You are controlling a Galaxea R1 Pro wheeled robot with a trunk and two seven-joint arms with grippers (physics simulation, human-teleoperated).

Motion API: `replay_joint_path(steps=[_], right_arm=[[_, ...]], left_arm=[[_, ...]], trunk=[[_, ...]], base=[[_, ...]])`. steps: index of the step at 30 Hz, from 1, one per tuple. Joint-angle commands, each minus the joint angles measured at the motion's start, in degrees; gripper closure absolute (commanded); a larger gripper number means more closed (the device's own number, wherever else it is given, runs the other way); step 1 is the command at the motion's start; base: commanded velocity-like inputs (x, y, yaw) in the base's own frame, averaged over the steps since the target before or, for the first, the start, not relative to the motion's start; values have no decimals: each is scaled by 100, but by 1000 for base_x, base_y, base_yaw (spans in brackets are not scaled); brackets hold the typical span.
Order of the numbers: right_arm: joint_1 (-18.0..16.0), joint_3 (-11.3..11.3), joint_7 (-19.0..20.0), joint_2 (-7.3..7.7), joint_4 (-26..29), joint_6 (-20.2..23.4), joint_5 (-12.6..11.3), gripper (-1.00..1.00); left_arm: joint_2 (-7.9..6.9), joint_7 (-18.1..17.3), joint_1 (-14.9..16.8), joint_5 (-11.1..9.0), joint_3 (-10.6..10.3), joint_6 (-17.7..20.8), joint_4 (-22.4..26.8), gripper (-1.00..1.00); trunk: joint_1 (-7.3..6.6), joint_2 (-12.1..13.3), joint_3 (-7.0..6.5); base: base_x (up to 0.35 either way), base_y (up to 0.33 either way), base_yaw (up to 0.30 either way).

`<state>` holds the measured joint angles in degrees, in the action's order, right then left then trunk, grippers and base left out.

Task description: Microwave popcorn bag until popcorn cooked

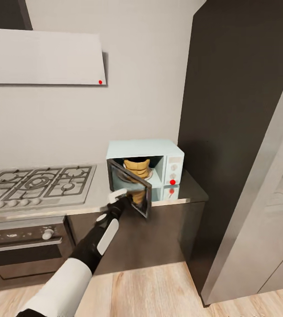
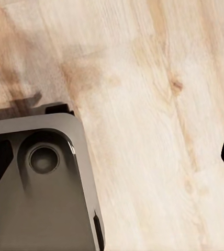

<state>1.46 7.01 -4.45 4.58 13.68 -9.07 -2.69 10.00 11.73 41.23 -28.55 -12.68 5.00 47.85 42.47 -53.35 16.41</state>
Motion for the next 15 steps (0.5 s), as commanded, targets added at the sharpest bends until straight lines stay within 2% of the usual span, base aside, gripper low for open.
replay_joint_path(steps=[1,8,15], right_arm=[[4,3,2,-1,10,-8,-30,-100],[4,2,4,-1,6,-7,-30,-100],[4,2,4,-1,3,-7,-30,-100]], left_arm=[[0,63,30,-50,-48,29,2,-100],[0,56,43,-57,-70,-58,-13,-100],[0,52,43,-63,-81,-52,-22,-100]], trunk=[[1,-5,6],[1,-5,6],[1,-5,6]], base=[[0,0,-216],[42,-8,-266],[269,-147,-30]])
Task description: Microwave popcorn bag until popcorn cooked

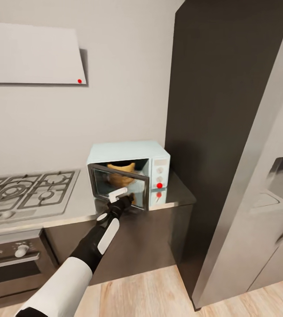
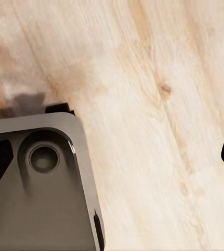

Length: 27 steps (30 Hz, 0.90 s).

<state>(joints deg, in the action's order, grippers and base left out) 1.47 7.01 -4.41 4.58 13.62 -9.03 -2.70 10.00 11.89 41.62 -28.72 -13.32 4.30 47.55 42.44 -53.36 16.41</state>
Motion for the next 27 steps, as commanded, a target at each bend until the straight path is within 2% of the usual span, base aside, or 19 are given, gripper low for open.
replay_joint_path(steps=[1,15,20,27], right_arm=[[3,2,0,-1,9,-11,-29,-100],[3,11,-8,-1,-26,-26,-29,-100],[3,11,-8,-1,-34,-36,-29,-100],[3,11,-7,-1,-35,-29,-29,-100]], left_arm=[[0,35,4,-46,-15,15,8,-100],[0,20,4,-41,-54,-8,-103,-100],[0,0,4,-45,-63,-382,-254,-100],[0,-11,4,-46,-91,-418,-360,-100]], trunk=[[3,-4,6],[3,-4,6],[3,-4,6],[3,-4,6]], base=[[249,-245,-1],[191,-130,0],[45,-21,0],[233,-126,0]])
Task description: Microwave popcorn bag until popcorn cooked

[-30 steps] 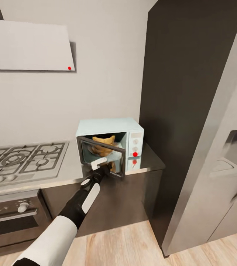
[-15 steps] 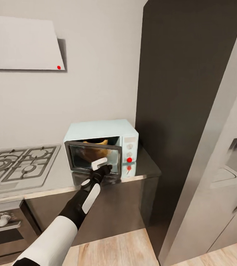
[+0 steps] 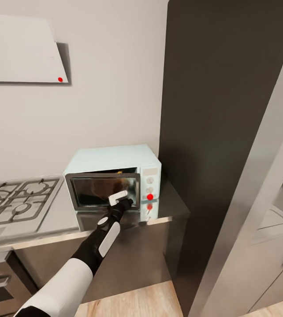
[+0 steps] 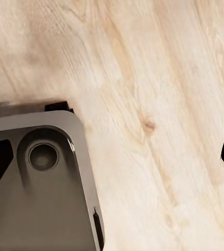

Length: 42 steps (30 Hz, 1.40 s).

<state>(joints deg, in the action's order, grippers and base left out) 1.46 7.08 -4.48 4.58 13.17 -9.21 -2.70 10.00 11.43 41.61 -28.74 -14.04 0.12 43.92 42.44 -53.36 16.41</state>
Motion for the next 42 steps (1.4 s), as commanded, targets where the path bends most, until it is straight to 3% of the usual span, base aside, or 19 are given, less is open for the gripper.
replay_joint_path(steps=[1,42], right_arm=[[4,4,0,-1,9,-11,-29,-100],[4,-5,1,-10,-60,-10,-28,-100]], left_arm=[[0,35,5,-39,-15,-10,3,-100],[0,26,5,-35,-20,-29,19,-100]], trunk=[[4,-4,6],[4,-4,6]], base=[[214,-120,0],[51,-2,0]])
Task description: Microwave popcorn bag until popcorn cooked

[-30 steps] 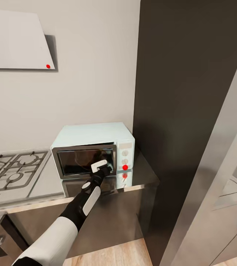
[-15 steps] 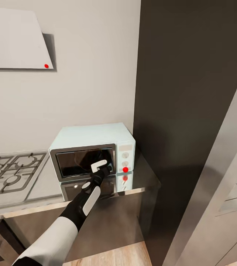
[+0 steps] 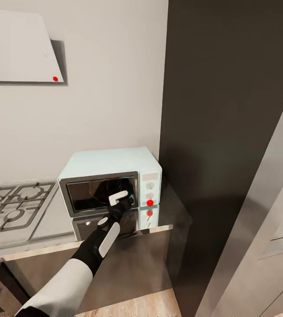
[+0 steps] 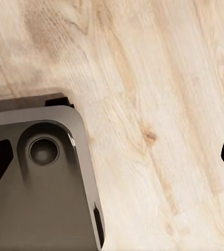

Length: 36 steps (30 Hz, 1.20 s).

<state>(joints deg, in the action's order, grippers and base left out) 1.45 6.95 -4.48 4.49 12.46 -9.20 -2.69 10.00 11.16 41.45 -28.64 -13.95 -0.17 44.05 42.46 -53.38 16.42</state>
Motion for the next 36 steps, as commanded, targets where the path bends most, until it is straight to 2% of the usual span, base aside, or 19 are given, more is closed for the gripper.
replay_joint_path(steps=[1,7,9,11,13,14,15,17,18,21,22,24,26,27,29,30,33,35,36], right_arm=[[4,8,3,-2,11,-11,-25,-100],[5,8,0,-1,11,-11,-22,-100],[5,8,0,-2,11,-11,-23,-100],[4,8,0,-1,11,-11,-21,-100],[4,8,0,-1,15,-20,-1,-100],[4,8,2,-1,29,-30,7,-100],[4,5,5,-1,63,-248,9,-100],[5,1,4,-1,80,-588,18,-100],[5,0,2,-1,98,-710,20,-100],[4,-10,0,-3,148,-935,24,-100],[4,-30,1,-18,276,-1021,56,-100],[4,-73,15,-42,810,-1070,96,-100],[6,-147,10,-72,1656,-1039,131,-100],[5,-295,-9,-86,2059,-1014,196,-100],[5,-627,-33,-94,2841,-964,365,-100],[6,-790,-41,-130,3553,-644,459,-100],[5,-905,-72,-610,5205,581,715,-100],[7,-953,-91,-833,6192,1421,1103,-100],[5,-1110,-95,-956,6476,1820,1260,-100]], left_arm=[[0,53,21,-45,-24,-11,19,-100],[0,13,21,-36,-21,-26,76,-100],[0,-245,21,-36,-19,-151,79,-100],[0,-669,21,-41,-30,-424,69,-100],[0,-1502,-5,-46,-36,-675,17,-100],[0,-1959,-28,-27,-41,-725,50,-100],[0,-2770,-31,-6,-46,-996,210,-100],[-70,-3060,-165,3,-47,-1255,500,-100],[-170,-3111,-436,8,-47,-1314,639,-100],[-583,-3114,-1675,23,-44,-1598,1339,-100],[-815,-3072,-2254,21,-41,-1712,1628,-100],[-1078,-2828,-2732,-6,-36,-1738,1796,-100],[-1421,-2504,-3218,-47,-37,-1770,1580,-100],[-1570,-2407,-3530,-55,-35,-1795,1450,-100],[-1697,-2281,-3978,-85,-26,-1810,1110,-100],[-1718,-2068,-4108,-130,-5,-1867,382,-100],[-1734,-1659,-4163,-370,29,-2810,-859,-100],[-1737,-1511,-4170,-733,41,-3253,-1506,-100],[-1738,-1502,-4171,-926,50,-3339,-1771,-100]], trunk=[[2,-2,5],[2,-2,5],[2,-2,5],[2,-2,5],[2,-2,5],[2,-2,5],[2,-2,5],[2,-2,5],[2,-2,5],[2,-2,5],[2,-2,5],[2,-2,5],[2,-2,5],[2,-2,5],[2,-2,5],[2,-2,5],[2,-2,5],[2,-2,5],[2,-2,5]], base=[[-262,0,0],[-328,0,0],[-347,0,0],[-348,0,0],[-349,0,0],[-350,0,0],[-350,0,0],[-350,0,0],[-350,0,0],[-350,0,0],[-350,0,0],[-338,0,0],[-137,0,0],[-47,0,0],[-18,0,0],[-4,0,0],[-1,0,0],[0,0,0],[0,0,0]])
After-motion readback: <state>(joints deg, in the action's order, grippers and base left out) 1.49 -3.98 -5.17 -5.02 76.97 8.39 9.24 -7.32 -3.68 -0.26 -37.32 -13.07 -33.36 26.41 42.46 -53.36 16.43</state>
